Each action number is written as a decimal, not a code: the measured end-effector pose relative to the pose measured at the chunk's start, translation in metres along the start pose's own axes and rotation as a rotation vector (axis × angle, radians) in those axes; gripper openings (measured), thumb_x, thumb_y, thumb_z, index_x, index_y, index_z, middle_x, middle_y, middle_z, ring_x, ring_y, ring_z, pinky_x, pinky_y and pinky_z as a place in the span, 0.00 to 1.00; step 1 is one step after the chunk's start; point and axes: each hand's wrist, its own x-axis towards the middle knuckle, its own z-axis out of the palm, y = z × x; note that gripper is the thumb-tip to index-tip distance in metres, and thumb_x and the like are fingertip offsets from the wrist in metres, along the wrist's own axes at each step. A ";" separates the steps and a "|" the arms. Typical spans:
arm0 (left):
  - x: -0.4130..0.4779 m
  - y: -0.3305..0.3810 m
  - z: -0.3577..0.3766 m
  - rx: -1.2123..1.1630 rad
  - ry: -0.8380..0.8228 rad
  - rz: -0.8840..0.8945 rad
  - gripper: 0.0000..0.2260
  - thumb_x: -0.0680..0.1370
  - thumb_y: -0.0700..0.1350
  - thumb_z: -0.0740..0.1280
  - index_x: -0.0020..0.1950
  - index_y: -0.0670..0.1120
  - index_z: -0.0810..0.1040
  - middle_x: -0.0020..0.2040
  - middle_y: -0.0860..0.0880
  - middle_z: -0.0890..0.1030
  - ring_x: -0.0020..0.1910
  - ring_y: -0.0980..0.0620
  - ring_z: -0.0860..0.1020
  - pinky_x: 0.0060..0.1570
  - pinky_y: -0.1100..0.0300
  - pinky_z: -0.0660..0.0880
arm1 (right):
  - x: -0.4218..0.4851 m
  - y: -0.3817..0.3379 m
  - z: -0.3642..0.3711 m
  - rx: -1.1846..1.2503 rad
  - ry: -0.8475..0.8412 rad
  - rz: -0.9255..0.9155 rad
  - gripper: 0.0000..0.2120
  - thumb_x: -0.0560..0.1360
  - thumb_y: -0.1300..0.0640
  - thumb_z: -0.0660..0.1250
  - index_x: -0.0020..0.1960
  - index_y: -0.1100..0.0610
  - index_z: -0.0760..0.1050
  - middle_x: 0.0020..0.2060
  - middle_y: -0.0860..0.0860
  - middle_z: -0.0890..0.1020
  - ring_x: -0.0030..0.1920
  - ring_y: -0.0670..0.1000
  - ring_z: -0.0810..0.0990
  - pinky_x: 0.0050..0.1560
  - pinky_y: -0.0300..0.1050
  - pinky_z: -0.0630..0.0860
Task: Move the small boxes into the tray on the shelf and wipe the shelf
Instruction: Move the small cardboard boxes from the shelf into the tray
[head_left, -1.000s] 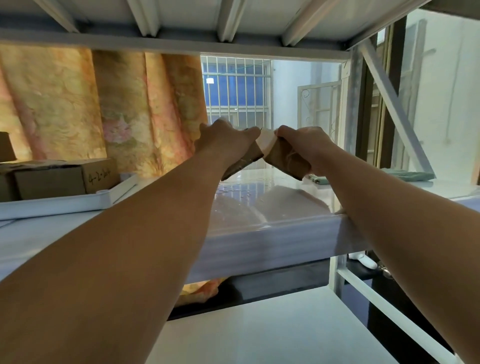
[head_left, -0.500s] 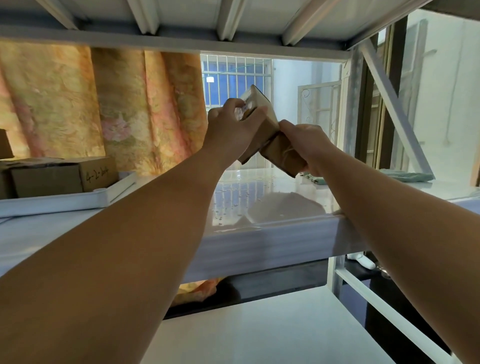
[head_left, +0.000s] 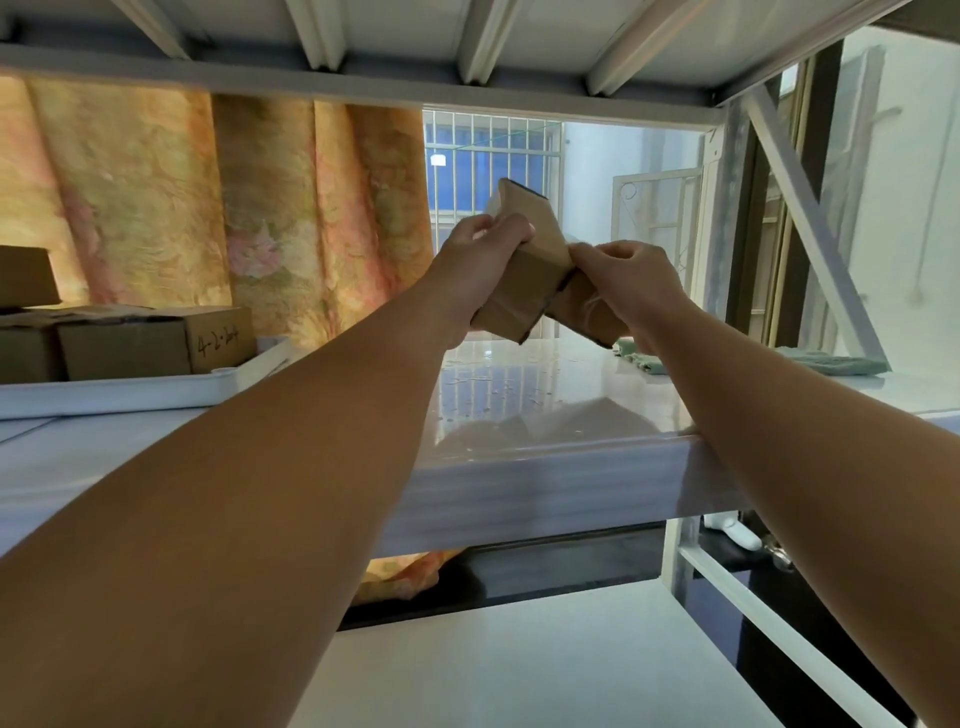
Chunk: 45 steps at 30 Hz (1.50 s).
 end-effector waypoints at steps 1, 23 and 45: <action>0.002 -0.001 0.000 0.074 0.070 0.069 0.26 0.73 0.55 0.65 0.70 0.54 0.66 0.63 0.49 0.75 0.57 0.49 0.76 0.55 0.51 0.77 | -0.001 -0.002 -0.001 0.064 0.013 0.034 0.14 0.69 0.41 0.66 0.48 0.50 0.77 0.45 0.49 0.82 0.49 0.53 0.81 0.55 0.52 0.78; 0.004 0.002 -0.007 0.614 0.431 0.360 0.29 0.71 0.56 0.68 0.69 0.48 0.67 0.64 0.49 0.71 0.59 0.51 0.74 0.50 0.59 0.71 | -0.006 -0.006 0.006 0.054 -0.090 -0.049 0.36 0.63 0.41 0.71 0.68 0.48 0.64 0.59 0.51 0.66 0.54 0.52 0.73 0.60 0.51 0.74; -0.056 0.055 -0.210 1.354 0.549 0.185 0.27 0.74 0.61 0.62 0.67 0.46 0.72 0.63 0.43 0.76 0.58 0.41 0.75 0.49 0.52 0.70 | -0.064 -0.139 0.117 -0.260 -0.219 -0.386 0.32 0.67 0.35 0.68 0.64 0.51 0.72 0.48 0.47 0.75 0.47 0.50 0.75 0.51 0.46 0.76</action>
